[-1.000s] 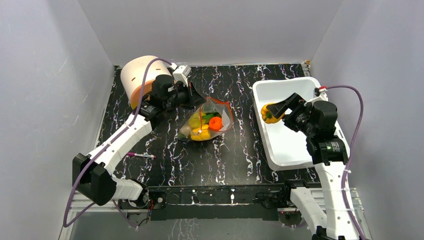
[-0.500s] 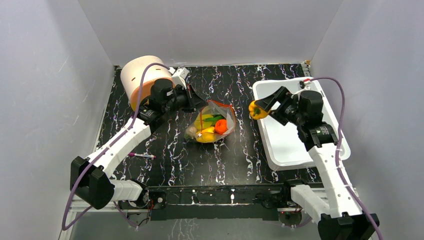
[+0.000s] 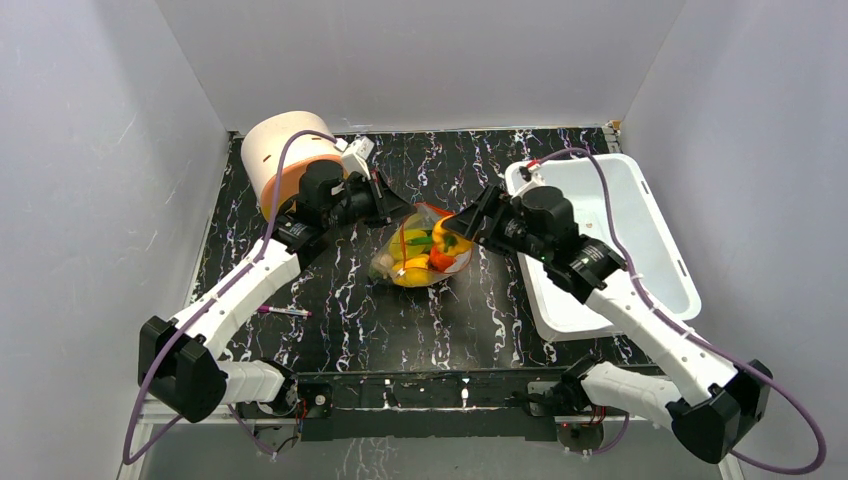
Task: Place the food in the zip-top bag and seal the zipper
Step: Place the fake fruit in the zipper food storage bag, then move the bin to the center of the board.
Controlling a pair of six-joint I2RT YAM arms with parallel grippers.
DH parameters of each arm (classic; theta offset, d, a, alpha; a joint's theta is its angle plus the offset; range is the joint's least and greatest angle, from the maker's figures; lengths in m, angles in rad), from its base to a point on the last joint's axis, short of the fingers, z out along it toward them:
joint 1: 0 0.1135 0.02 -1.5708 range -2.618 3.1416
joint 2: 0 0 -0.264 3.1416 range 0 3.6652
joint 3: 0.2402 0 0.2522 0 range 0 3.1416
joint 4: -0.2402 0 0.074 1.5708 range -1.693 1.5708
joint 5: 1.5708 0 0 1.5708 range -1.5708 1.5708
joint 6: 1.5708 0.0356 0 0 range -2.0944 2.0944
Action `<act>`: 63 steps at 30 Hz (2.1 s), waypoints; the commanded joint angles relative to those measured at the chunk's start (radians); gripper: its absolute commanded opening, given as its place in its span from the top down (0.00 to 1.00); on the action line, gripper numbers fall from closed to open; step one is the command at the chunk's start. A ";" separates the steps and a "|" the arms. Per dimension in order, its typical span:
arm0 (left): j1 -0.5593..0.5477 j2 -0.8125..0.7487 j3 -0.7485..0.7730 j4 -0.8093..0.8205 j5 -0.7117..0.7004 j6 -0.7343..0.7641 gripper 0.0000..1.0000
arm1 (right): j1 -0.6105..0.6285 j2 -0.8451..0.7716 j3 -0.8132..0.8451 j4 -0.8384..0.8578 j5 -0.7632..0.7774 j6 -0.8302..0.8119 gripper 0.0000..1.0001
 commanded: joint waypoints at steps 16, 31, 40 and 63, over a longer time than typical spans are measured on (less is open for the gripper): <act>-0.006 -0.079 0.013 0.000 0.056 -0.009 1.00 | 0.119 0.198 0.148 0.006 0.149 -0.096 0.02; -0.005 -0.135 0.018 -0.071 -0.080 0.069 1.00 | 0.116 0.120 0.310 -0.368 0.220 -0.284 0.02; -0.004 -0.161 0.010 -0.127 -0.132 0.101 1.00 | 0.116 0.014 0.298 -0.554 0.565 -0.373 0.07; -0.005 -0.286 -0.004 -0.239 -0.142 0.127 1.00 | -0.054 0.240 0.047 -0.199 0.579 -0.694 0.28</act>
